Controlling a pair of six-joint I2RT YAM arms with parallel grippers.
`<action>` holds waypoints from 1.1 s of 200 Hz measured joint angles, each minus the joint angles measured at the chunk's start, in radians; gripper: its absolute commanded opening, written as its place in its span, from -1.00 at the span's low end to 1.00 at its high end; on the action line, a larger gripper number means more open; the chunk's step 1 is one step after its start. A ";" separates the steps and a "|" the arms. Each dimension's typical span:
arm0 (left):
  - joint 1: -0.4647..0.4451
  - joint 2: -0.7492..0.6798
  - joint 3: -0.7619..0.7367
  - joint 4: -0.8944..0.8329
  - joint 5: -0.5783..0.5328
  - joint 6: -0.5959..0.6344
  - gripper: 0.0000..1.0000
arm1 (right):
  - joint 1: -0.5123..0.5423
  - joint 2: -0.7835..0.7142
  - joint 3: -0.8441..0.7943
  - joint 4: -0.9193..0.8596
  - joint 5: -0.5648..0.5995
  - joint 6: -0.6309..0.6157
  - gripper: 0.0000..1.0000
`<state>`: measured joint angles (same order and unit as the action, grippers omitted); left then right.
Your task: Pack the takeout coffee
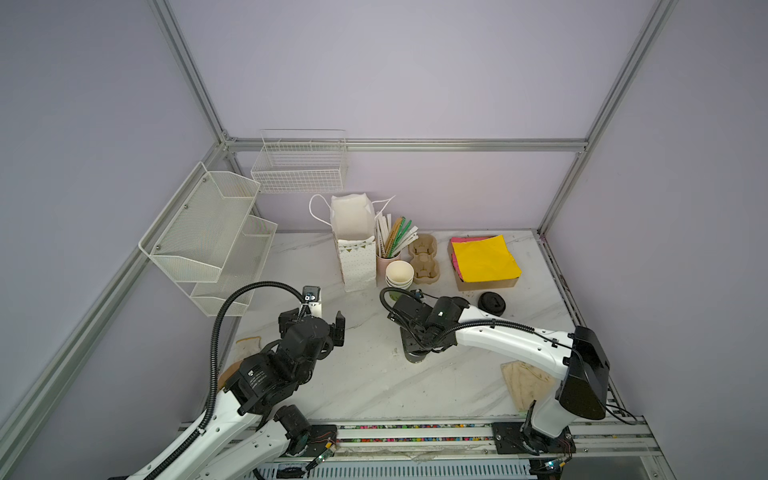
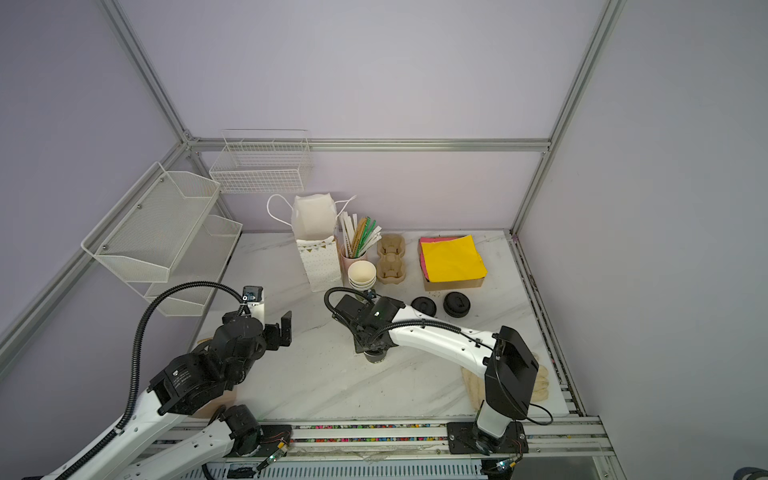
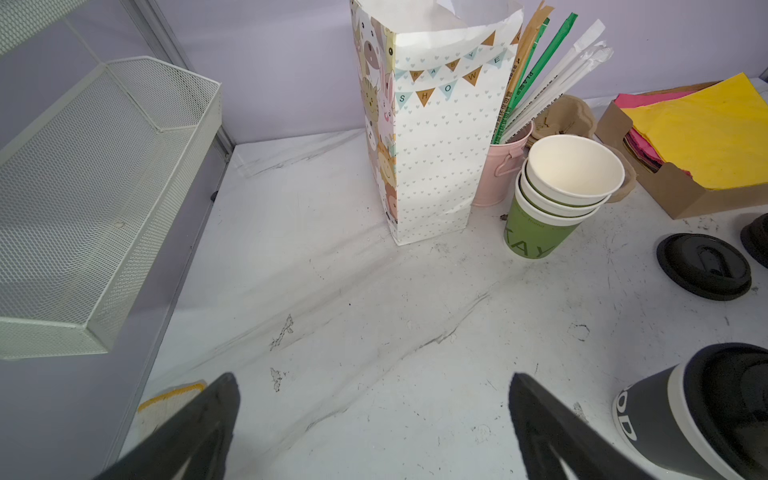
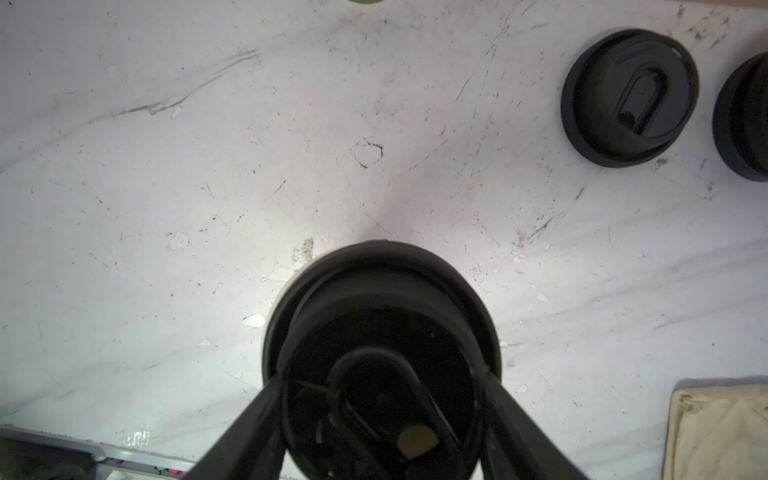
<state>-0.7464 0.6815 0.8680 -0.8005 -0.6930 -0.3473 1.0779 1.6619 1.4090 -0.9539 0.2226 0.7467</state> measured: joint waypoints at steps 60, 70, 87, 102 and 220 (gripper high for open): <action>0.000 0.000 0.000 0.000 0.000 0.000 0.99 | 0.000 0.000 0.001 -0.001 0.000 0.000 0.37; 0.000 0.000 0.000 0.000 0.000 0.000 1.00 | 0.000 0.000 0.001 -0.001 0.000 0.000 0.37; 0.000 0.000 0.000 0.000 0.000 0.000 0.99 | 0.000 0.000 0.001 -0.001 -0.001 0.000 0.37; 0.000 0.000 0.000 0.000 0.000 0.000 1.00 | 0.000 0.000 0.001 -0.001 -0.002 0.000 0.37; 0.000 0.000 -0.001 0.000 0.000 0.000 0.99 | 0.001 -0.001 0.009 -0.002 -0.002 0.000 0.38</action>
<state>-0.7464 0.6811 0.8673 -0.8005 -0.6930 -0.3477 1.0786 1.6611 1.4181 -0.9554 0.2203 0.7467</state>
